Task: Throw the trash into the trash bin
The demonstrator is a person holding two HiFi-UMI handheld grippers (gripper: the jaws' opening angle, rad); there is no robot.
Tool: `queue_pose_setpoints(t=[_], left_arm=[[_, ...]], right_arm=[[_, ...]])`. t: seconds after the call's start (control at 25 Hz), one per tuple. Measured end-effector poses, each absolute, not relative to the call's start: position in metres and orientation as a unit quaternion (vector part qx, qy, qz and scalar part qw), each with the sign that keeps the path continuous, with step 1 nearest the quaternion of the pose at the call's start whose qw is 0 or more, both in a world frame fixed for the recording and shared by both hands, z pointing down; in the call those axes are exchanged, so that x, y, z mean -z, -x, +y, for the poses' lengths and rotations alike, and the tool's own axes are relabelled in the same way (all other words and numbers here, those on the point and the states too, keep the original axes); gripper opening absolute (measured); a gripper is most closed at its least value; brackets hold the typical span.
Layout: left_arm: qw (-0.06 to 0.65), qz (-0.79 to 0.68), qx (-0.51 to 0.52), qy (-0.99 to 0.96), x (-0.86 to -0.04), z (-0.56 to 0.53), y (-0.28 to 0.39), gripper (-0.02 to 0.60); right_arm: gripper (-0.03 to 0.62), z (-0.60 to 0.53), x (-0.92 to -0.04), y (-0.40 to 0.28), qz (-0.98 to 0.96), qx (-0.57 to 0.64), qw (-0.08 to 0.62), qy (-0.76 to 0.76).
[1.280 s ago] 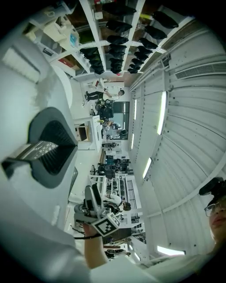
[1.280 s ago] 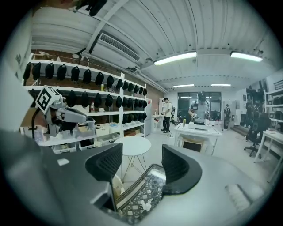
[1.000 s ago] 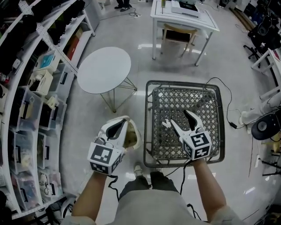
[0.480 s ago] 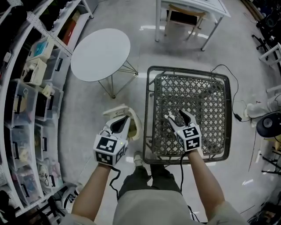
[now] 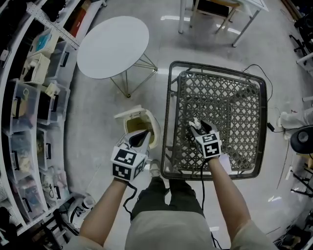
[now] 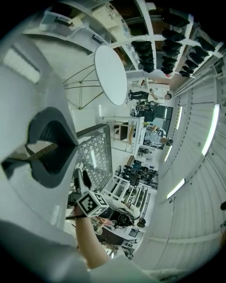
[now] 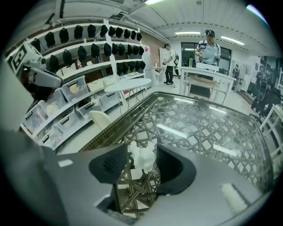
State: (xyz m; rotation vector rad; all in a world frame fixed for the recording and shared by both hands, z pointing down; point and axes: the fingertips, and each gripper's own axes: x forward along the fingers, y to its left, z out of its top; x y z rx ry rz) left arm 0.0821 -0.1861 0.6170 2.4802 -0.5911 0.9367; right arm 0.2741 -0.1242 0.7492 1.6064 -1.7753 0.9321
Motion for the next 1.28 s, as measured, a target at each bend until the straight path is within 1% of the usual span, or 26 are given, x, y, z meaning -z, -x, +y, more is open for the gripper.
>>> queue_pose_setpoints(t=[0.24,0.28,0.4,0.52,0.72,1.04,1.28], left_arm=[[0.224,-0.218,-0.342,-0.886,-0.635,-0.186,-0.076,0.002],[0.226,-0.221,-0.341,-0.885,-0.636,-0.186,-0.075,0.002],[0.232,-0.227,-0.337,-0.884,-0.638,-0.186,-0.07,0.002],[0.231,-0.234,-0.332,-0.884,-0.633,-0.188,-0.063,0.002],[0.225,-0.262,-0.319,-0.883,-0.6,-0.198,-0.032,0.002],[0.21,-0.316,-0.304,-0.874,-0.596,-0.227,0.017,0.002],[0.222,-0.351,-0.302,-0.858,-0.599,-0.233,0.065,0.002]], right_arm=[[0.147,-0.125,-0.769,-0.274,-0.652,-0.355,0.307,-0.596],[0.119,-0.125,-0.77,-0.274,-0.652,-0.353,0.309,-0.596],[0.095,-0.124,-0.767,-0.276,-0.649,-0.353,0.308,-0.599],[0.086,-0.127,-0.75,-0.277,-0.652,-0.349,0.293,-0.606],[0.083,-0.136,-0.685,-0.256,-0.675,-0.326,0.27,-0.604],[0.083,-0.176,-0.655,-0.186,-0.736,-0.298,0.229,-0.563],[0.083,-0.201,-0.665,-0.119,-0.767,-0.296,0.251,-0.512]])
